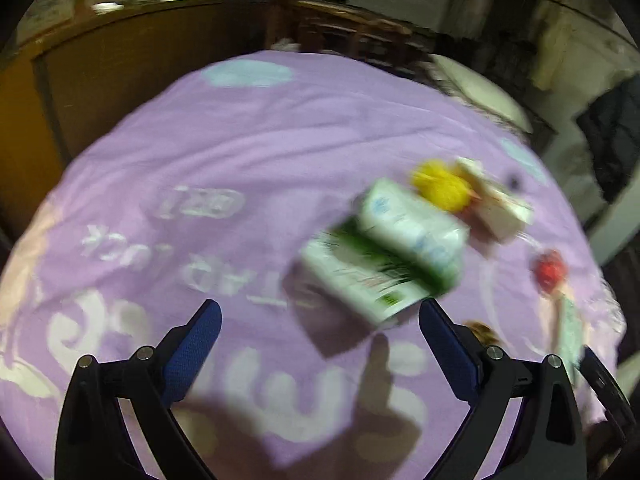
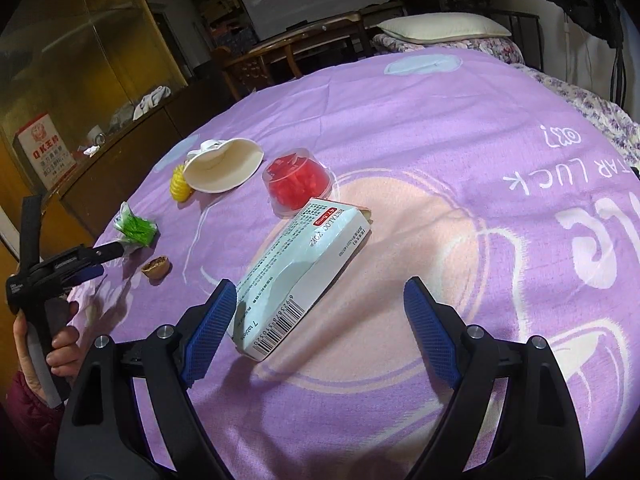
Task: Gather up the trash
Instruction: 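Grasp the white milk cartons with the left tool while the right tool grasps the tissue box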
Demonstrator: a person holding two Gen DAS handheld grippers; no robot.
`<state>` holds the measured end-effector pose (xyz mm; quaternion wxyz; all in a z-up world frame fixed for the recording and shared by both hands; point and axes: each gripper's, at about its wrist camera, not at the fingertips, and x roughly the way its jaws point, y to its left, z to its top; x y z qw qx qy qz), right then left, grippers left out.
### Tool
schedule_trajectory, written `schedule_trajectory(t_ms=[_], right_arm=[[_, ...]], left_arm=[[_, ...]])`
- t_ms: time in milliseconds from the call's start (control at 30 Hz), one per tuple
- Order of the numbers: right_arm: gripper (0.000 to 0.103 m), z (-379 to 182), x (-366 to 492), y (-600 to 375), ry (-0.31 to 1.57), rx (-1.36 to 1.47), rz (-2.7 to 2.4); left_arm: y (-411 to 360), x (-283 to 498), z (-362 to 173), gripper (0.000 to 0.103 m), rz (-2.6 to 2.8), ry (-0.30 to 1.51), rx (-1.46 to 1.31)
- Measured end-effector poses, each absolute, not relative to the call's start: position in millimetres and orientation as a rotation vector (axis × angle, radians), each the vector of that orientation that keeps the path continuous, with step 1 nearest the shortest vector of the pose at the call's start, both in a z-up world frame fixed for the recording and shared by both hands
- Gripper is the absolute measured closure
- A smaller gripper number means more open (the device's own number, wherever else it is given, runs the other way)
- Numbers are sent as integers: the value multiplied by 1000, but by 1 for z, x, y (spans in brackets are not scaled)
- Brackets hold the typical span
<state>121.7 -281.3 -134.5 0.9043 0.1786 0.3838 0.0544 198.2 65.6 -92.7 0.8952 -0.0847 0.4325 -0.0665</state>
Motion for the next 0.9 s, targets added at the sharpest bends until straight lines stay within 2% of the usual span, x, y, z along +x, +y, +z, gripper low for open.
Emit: schedule_trajectory(t_ms=[233, 433, 633, 900], right_arm=[[20, -134, 124, -281, 794, 372, 112], [20, -134, 124, -281, 793, 374, 115], [20, -134, 124, -281, 793, 370, 113], [20, -136, 123, -278, 797, 357, 108]], left_arm=[[15, 197, -91, 6, -143, 843, 4], [43, 230, -103, 6, -109, 875, -226], [41, 232, -115, 6, -111, 869, -206], [63, 227, -116, 6, -158, 825, -356]])
